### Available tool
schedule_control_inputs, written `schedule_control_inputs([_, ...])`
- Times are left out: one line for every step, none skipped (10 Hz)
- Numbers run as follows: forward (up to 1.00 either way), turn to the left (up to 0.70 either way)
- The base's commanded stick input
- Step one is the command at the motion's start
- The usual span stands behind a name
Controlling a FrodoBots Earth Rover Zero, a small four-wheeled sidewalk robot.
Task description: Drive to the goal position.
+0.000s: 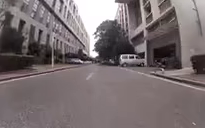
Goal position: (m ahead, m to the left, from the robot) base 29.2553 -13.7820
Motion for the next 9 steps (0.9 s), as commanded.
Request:
schedule_control_inputs([0.70,0.00])
schedule_control_inputs([0.70,0.00])
schedule_control_inputs([0.70,0.00])
schedule_control_inputs([0.70,0.00])
schedule_control_inputs([0.70,0.00])
schedule_control_inputs([0.70,0.00])
schedule_control_inputs([0.70,0.00])
schedule_control_inputs([0.70,0.00])
schedule_control_inputs([0.70,0.00])
